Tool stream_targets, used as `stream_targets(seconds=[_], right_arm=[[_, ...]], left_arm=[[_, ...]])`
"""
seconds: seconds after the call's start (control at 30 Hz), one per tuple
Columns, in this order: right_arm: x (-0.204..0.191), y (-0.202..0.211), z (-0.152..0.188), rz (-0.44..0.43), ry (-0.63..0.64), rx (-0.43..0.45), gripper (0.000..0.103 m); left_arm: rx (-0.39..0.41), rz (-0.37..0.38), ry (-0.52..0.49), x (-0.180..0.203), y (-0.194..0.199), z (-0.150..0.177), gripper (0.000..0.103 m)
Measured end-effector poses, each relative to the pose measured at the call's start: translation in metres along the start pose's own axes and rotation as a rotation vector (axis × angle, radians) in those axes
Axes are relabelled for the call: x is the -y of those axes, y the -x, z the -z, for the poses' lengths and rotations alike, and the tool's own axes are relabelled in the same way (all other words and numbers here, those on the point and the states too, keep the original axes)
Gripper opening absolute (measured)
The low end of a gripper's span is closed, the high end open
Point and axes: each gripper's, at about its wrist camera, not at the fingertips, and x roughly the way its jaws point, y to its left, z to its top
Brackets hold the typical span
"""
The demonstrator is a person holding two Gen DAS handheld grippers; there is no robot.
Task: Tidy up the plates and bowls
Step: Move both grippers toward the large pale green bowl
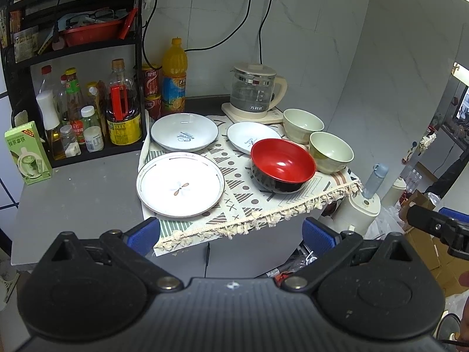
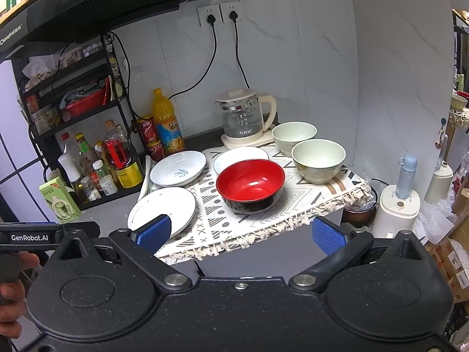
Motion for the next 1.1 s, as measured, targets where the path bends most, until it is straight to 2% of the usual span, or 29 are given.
stream_targets(seconds=[0.33, 1.1], right_arm=[[0.000, -0.001, 0.000, 0.000, -0.002, -0.012, 0.103], [-0.010, -0.040, -0.007, 0.009, 0.020, -0.037, 0.103]], left_arm=[[-0.010, 0.001, -0.014, -0.001, -0.006, 0.000, 0.102], [-0.025, -0.025, 0.019, -0.028, -0.025, -0.020, 0.102]])
